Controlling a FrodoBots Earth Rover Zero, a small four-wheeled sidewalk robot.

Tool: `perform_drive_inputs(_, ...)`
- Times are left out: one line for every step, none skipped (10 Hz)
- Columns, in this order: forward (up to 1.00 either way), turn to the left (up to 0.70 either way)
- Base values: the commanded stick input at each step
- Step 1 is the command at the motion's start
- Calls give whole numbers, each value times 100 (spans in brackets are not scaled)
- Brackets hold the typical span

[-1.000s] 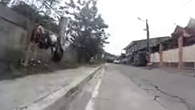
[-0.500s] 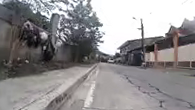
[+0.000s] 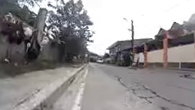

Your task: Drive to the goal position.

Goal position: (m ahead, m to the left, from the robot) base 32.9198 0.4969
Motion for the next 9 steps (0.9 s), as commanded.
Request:
perform_drive_inputs(70,0)
perform_drive_inputs(70,0)
perform_drive_inputs(70,0)
perform_drive_inputs(70,0)
perform_drive_inputs(70,0)
perform_drive_inputs(70,-2)
perform_drive_inputs(70,-10)
perform_drive_inputs(70,-29)
perform_drive_inputs(70,-8)
